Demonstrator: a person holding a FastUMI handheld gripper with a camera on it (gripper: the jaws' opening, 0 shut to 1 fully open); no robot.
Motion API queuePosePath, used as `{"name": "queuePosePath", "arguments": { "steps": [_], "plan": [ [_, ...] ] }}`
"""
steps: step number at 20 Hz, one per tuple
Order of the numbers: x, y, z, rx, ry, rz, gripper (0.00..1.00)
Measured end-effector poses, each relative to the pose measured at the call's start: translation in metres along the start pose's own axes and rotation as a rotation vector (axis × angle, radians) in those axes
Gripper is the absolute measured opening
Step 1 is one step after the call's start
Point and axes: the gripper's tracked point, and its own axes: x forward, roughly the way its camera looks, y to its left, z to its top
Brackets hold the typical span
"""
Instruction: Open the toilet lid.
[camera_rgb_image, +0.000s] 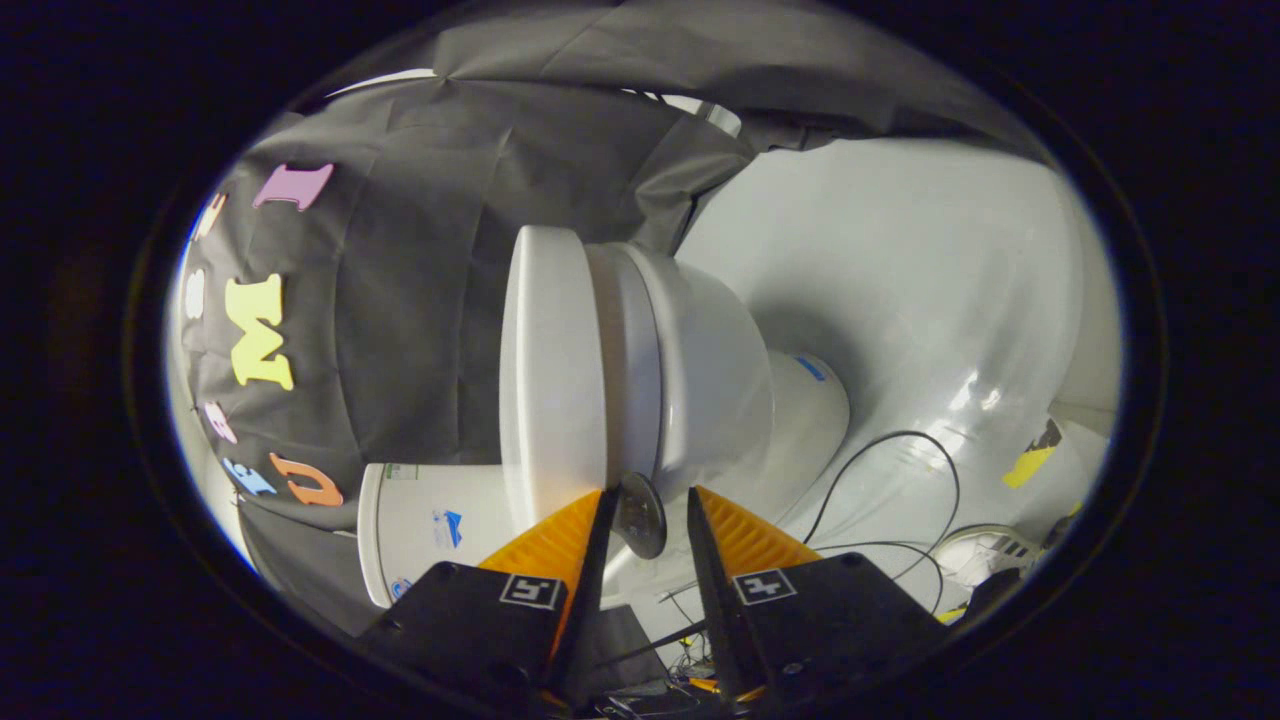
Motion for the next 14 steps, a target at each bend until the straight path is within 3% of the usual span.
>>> {"name": "queuePosePath", "arguments": {
  "steps": [3, 4, 7, 10, 14],
  "plan": [
    [-0.001, 0.003, 0.003, 0.017, -0.01, 0.032, 0.24],
    [-0.002, 0.005, 0.001, 0.029, -0.009, 0.047, 0.24],
    [-0.004, 0.012, 0.001, 0.033, -0.026, 0.063, 0.07],
    [-0.004, 0.013, 0.003, -0.018, -0.034, 0.03, 0.05],
    [-0.006, 0.015, 0.003, 0.096, -0.007, 0.028, 0.05]
  ]
}}
